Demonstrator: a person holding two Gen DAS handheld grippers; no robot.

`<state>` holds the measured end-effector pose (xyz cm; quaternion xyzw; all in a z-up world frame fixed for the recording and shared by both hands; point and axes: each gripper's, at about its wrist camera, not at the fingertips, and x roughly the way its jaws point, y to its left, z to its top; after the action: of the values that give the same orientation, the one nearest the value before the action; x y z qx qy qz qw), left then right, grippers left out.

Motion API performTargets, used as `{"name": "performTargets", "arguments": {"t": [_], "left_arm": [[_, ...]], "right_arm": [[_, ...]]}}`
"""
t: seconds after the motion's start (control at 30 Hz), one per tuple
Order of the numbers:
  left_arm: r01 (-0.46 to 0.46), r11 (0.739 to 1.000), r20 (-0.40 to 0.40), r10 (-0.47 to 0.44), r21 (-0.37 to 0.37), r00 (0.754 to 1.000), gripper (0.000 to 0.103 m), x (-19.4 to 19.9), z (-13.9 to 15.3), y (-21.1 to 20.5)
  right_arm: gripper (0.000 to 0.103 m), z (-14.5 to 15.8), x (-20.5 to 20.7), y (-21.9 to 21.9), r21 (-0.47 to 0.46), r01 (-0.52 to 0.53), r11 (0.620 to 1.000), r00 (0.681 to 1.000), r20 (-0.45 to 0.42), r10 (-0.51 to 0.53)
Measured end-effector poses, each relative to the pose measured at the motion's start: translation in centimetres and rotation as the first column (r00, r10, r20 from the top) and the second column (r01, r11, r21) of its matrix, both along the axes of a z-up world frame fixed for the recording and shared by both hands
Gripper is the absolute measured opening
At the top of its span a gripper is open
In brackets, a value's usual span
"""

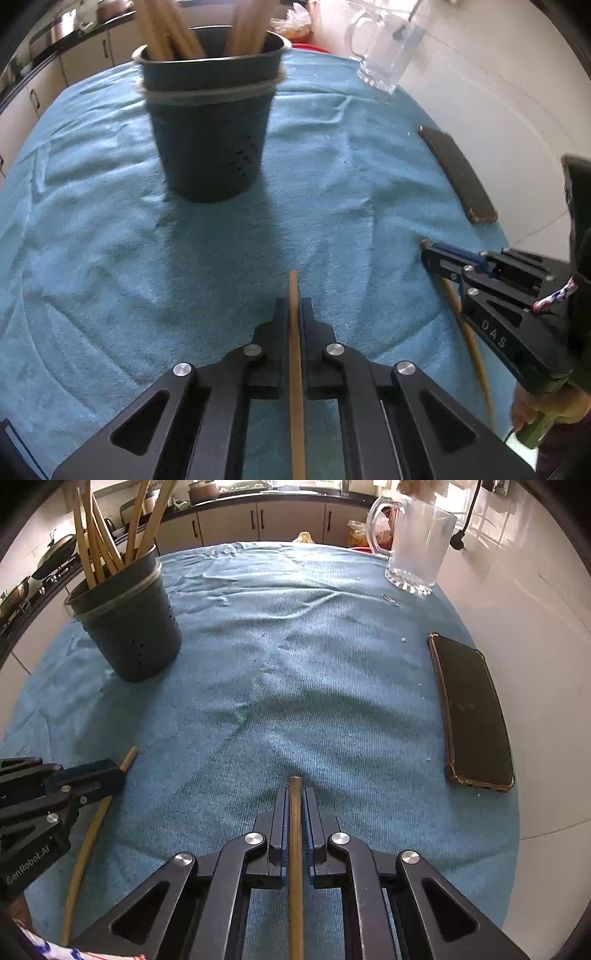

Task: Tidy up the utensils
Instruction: 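Lift both chopsticks and carry them above the black holder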

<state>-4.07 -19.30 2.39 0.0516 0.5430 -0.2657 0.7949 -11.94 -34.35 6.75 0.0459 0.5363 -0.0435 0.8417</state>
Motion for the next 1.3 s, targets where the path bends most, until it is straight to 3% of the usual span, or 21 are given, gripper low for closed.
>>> {"name": "performTargets", "arguments": {"t": [0.13,0.3,0.57,1.1,1.3], "left_arm": [[-0.031,0.997,0.057,0.035,-0.064,0.998,0.005,-0.8,2.7,1.8],[-0.038,0.991,0.155,0.057,-0.125,0.986,0.005,-2.8,6.9,3.6],[-0.022,0.977,0.337,0.094,-0.211,0.937,0.005,-7.7,13.3,6.4],[0.004,0.962,0.472,0.13,-0.273,0.872,0.005,-15.3,16.8,10.2],[0.012,0.952,0.482,0.144,-0.306,0.864,0.005,-16.2,17.6,10.8]], "right_arm": [[0.007,2.5,-0.9,-0.3,0.055,0.01,0.998,0.996,0.094,-0.015],[0.007,7.1,-2.9,0.2,0.048,-0.002,0.999,0.973,0.229,-0.009],[0.007,12.5,-6.4,2.0,0.018,-0.012,1.0,0.921,0.391,0.004],[0.007,16.1,-12.3,3.7,0.036,-0.03,0.999,0.862,0.507,0.007],[0.007,17.3,-13.2,4.2,0.034,-0.049,0.998,0.843,0.538,0.023]]}}
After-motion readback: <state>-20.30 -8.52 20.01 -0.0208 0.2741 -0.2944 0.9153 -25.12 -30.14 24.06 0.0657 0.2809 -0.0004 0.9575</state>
